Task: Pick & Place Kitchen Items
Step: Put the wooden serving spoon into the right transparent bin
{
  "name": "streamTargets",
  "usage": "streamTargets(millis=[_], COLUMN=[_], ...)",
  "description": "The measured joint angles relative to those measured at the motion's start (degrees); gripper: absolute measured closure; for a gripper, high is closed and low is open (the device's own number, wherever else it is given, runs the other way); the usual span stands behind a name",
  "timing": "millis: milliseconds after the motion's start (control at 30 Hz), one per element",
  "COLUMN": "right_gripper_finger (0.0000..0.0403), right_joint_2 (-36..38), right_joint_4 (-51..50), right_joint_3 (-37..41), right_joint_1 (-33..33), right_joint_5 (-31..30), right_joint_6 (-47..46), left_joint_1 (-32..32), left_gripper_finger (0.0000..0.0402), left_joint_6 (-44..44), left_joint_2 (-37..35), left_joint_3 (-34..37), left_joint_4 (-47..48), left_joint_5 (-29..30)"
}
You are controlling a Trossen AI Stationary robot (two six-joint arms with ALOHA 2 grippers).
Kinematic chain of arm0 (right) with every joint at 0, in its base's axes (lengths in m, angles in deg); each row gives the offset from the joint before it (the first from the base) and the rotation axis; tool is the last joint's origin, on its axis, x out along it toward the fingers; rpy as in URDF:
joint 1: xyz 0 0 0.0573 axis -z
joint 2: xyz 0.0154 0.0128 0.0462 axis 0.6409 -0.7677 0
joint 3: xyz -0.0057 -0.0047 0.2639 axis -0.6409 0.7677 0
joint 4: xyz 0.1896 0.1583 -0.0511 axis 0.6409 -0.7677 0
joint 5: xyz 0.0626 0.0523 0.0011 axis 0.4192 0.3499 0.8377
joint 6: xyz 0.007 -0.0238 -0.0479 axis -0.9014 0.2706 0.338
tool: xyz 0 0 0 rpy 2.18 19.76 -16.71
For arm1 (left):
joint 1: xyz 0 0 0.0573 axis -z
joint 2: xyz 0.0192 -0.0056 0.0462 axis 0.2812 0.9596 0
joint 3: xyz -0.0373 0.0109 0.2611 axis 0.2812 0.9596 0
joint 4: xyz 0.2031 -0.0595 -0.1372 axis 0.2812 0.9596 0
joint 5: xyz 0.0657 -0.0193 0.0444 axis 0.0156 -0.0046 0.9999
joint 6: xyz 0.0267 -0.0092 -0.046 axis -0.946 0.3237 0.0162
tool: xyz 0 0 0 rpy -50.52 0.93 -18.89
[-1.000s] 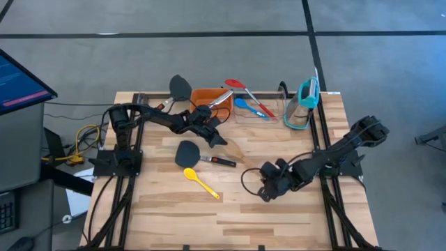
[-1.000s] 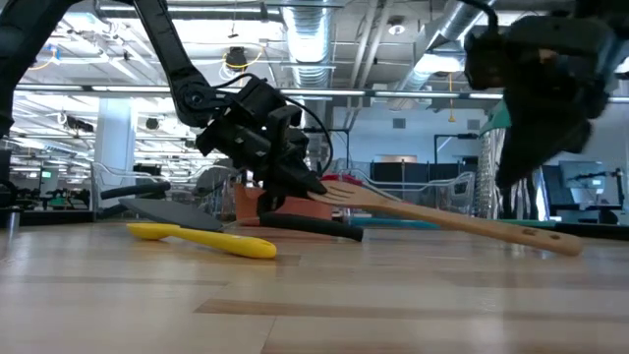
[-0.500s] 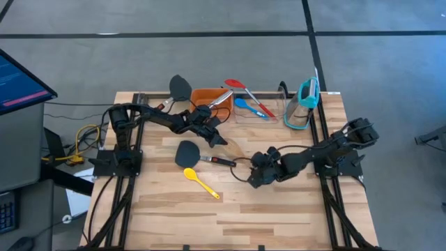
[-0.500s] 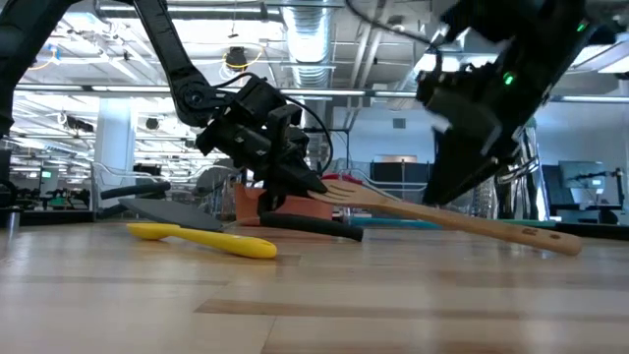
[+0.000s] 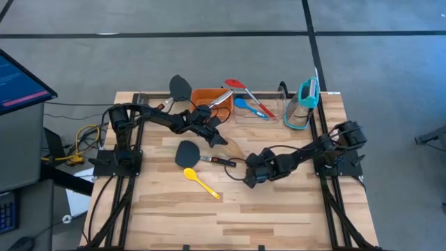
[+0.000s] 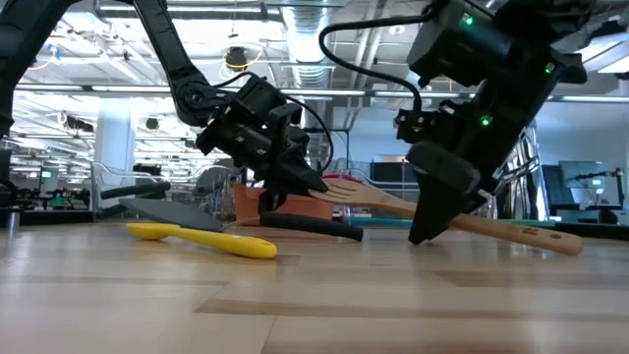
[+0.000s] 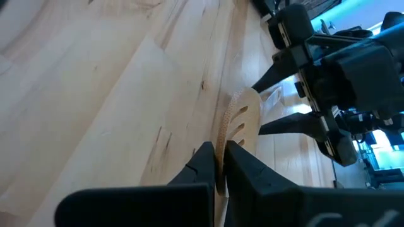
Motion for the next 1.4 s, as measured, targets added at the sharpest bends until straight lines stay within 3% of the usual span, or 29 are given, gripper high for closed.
streamTargets(millis=[333,1033,1200,1400], right_gripper_finger=[0.0338,0.0338,0.0338,0.0339], right_joint_2=[-0.17,-0.21,0.07,1.53], right_joint_4=[-0.08,-1.68,-1.07,-2.24], right_joint_3=[-0.84,-1.22,-1.49,-1.15], right_joint_1=[-0.07,-0.11,-0.02,-0.18], right_joint_5=[-0.47,-1.09,-2.33,1.12], right_joint_6=[-0.91,0.15,0.16,1.71], left_joint_1=[0.02,-0.66,-2.22,-2.59], left_gripper_finger=[0.0401,0.0392,0.0391,0.0386], left_joint_6=[0.0,-1.97,-2.06,-4.98], left_joint_2=[-0.02,-0.77,-6.75,-15.96], left_joint_3=[0.11,0.09,0.11,-0.32], left_joint_4=[0.76,-0.51,-0.48,-1.98], left_joint_5=[-0.89,-1.51,-1.47,-0.72])
